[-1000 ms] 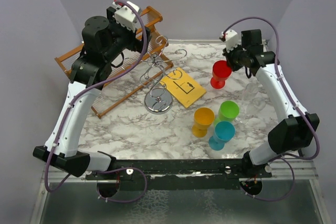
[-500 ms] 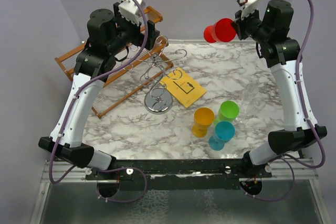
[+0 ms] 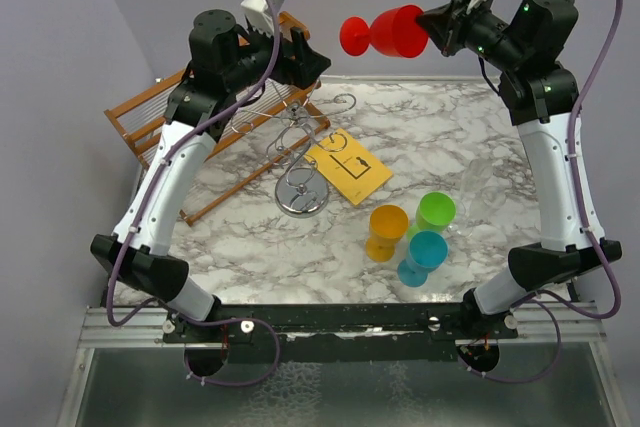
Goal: Place the wine glass upside down on the wine glass rack
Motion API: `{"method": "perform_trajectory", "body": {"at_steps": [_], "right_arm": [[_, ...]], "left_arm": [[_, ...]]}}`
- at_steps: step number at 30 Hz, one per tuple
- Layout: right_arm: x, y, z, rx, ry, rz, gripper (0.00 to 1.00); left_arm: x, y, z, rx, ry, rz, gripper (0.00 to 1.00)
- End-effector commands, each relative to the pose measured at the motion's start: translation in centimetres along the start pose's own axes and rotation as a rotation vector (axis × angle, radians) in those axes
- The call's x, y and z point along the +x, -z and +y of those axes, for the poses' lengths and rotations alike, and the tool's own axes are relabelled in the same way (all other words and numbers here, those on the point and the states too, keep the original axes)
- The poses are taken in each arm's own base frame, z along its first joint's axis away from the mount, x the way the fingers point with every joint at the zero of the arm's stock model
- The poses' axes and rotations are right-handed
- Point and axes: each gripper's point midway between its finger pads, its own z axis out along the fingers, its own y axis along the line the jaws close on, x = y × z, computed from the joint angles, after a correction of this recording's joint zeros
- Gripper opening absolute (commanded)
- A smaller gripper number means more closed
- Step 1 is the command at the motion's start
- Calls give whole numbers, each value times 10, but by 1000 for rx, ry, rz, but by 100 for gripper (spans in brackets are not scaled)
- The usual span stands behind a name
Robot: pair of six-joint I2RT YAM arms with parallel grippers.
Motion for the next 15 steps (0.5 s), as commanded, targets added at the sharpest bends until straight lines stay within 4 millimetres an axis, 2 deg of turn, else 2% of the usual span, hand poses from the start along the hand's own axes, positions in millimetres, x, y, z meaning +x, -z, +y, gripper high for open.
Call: {"method": "perform_trajectory", "body": {"at_steps": [1, 8, 15], "right_arm": [[-32, 7, 23, -95, -52, -99, 1], [-26, 8, 30, -123, -128, -82, 1], [-18, 5, 41, -185, -199, -66, 1]], "left_arm": [[-16, -10, -20, 117, 69, -48, 84], [-17, -10, -7, 200, 217, -68, 79], [-13, -15, -8, 244, 256, -56, 72]]}}
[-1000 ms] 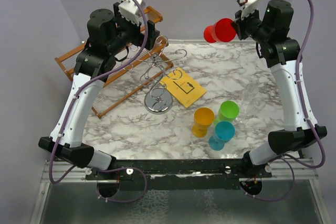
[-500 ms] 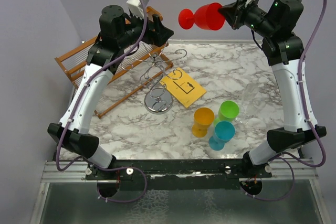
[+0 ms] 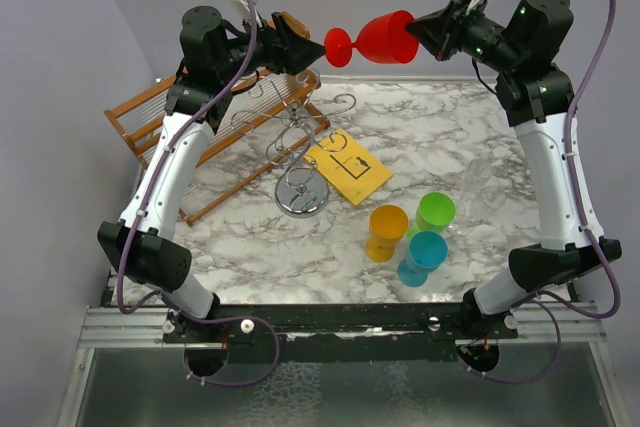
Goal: Place the wine glass upside down on the wine glass rack
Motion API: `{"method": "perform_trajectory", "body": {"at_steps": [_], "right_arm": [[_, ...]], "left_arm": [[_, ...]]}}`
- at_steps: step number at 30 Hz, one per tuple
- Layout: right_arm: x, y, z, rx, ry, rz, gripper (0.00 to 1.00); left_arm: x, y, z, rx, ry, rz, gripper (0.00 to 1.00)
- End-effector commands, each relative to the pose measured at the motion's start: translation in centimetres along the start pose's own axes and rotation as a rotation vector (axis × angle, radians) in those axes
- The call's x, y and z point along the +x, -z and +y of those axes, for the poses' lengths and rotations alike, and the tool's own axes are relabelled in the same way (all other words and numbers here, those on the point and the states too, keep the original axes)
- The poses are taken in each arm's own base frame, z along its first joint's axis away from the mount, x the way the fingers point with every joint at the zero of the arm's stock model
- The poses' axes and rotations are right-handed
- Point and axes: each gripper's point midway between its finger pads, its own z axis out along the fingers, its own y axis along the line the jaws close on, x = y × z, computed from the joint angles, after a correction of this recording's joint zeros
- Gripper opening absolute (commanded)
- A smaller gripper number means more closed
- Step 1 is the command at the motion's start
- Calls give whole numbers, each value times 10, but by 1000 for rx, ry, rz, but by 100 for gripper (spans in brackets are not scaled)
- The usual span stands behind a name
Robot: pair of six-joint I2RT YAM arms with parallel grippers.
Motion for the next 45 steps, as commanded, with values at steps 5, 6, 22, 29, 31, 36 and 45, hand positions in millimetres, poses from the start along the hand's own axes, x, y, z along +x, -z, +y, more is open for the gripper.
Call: {"method": "perform_trajectory", "body": {"at_steps": [5, 6, 22, 29, 31, 36, 45], "right_arm": [[-15, 4, 25, -108, -53, -42, 1], [-15, 4, 26, -111, -54, -43, 1], [-20, 10, 30, -112, -44, -61, 1], [-20, 11, 31, -117, -45, -61, 1], [-19, 12, 33, -122, -47, -62, 1], [-13, 13, 33, -124, -60, -56, 1], [-10, 19, 33, -103, -23, -55, 47]], "left_arm": [[3, -7, -10, 75, 40, 12, 64], [3, -8, -8, 66, 43, 14, 62], [18, -15, -4, 50, 61, 56, 31], [17, -16, -7, 59, 58, 53, 18], [17, -17, -8, 62, 56, 51, 14], [13, -16, -9, 69, 28, 32, 0], [-5, -3, -6, 26, -66, -23, 0]]}}
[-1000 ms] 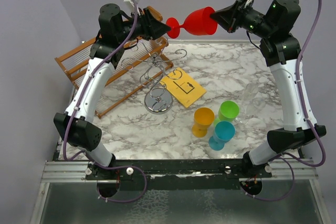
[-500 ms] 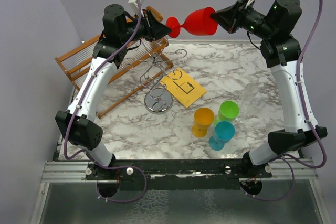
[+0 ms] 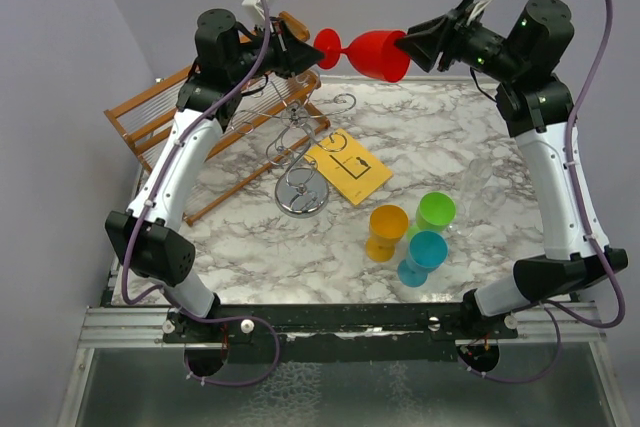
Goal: Place the wine glass upside down on the wine glass rack
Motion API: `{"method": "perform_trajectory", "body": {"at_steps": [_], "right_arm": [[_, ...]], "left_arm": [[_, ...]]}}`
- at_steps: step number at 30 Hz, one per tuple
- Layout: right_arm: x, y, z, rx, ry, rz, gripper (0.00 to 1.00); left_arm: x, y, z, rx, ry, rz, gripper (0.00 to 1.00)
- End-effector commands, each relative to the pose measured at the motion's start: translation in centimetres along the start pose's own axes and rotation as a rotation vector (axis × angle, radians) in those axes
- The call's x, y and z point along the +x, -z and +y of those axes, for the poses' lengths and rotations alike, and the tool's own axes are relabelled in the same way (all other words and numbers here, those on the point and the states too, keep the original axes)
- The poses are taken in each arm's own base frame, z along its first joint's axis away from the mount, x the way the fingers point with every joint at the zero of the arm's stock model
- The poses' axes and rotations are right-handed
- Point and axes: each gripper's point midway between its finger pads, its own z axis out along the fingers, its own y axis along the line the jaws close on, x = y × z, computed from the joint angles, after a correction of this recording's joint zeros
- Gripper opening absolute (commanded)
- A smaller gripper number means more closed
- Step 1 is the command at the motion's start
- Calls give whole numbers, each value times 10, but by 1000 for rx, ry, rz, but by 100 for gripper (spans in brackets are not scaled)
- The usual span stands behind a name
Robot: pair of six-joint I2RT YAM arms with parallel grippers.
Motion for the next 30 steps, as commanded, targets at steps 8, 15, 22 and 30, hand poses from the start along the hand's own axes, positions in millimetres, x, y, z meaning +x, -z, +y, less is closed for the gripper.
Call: {"method": "perform_trajectory", "body": {"at_steps": [8, 15, 22, 30], "right_arm": [[-18, 22, 10, 40, 107, -39, 92], [17, 26, -10, 110, 184, 52, 100], [94, 31, -16, 38, 258, 204, 99], [144, 39, -24, 59, 253, 259, 100]], "left_arm": [[-67, 56, 5, -134, -218, -169, 0], [-100, 108, 13, -373, -476, -203, 0], [-150, 187, 23, -741, -713, -259, 0], [-177, 270, 23, -1089, -944, -212, 0]]}}
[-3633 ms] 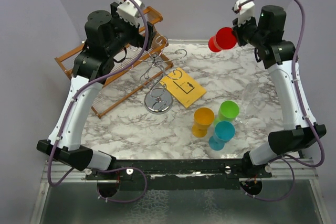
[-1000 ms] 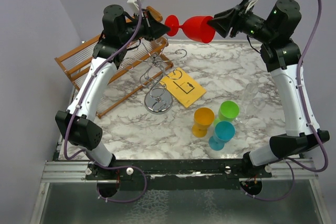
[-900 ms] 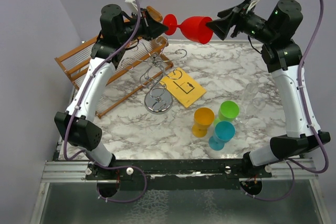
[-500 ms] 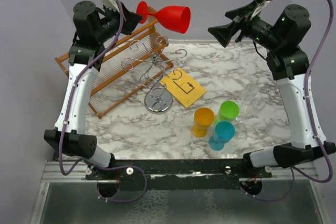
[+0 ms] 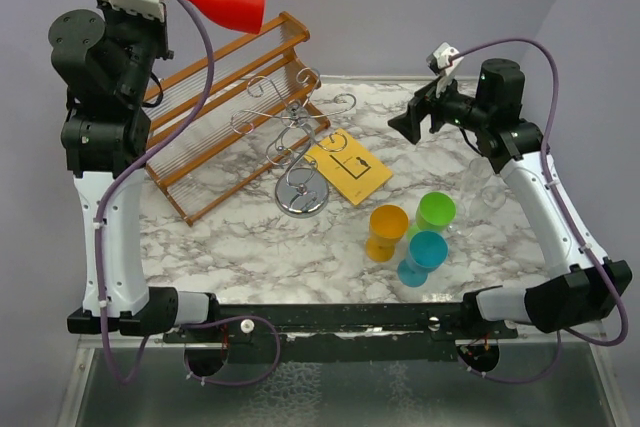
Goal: Place the wine glass upside down on the wine glass rack
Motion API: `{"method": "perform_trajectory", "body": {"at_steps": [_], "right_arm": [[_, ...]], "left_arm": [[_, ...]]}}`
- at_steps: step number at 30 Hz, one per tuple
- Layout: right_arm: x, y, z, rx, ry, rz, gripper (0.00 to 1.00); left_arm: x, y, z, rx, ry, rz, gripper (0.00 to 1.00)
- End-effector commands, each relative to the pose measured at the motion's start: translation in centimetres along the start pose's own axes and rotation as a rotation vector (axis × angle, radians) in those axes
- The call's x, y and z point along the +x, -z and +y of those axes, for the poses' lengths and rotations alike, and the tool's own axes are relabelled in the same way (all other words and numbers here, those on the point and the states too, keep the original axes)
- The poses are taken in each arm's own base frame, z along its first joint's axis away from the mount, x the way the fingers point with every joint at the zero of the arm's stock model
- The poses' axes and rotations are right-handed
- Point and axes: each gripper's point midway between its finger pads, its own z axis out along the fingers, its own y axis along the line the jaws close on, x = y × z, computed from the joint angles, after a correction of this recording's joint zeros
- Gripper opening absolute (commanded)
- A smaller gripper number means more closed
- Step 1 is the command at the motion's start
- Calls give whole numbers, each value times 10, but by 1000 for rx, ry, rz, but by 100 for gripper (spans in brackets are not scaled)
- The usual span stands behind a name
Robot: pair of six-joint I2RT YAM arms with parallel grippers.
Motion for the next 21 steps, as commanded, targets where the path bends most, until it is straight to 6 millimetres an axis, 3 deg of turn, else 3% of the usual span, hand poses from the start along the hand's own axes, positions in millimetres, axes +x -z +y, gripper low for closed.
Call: {"method": "perform_trajectory", "body": {"at_steps": [1, 5, 8, 12, 21], "right_arm": [[-9, 9, 5, 2, 73, -54, 100], [-5, 9, 9, -9, 58, -55, 100], [-5, 11, 10, -5, 61, -58, 100], [0, 11, 10, -3, 59, -52, 100], [3, 10, 10, -3, 60, -48, 99]], "left_arm": [[-1, 28, 55, -226, -252, 82, 0], [7, 38, 78, -313, -427, 164, 0], [16, 39, 80, -292, -534, 218, 0], [32, 34, 61, -135, -655, 257, 0], [88, 34, 20, 244, -924, 376, 0]]}}
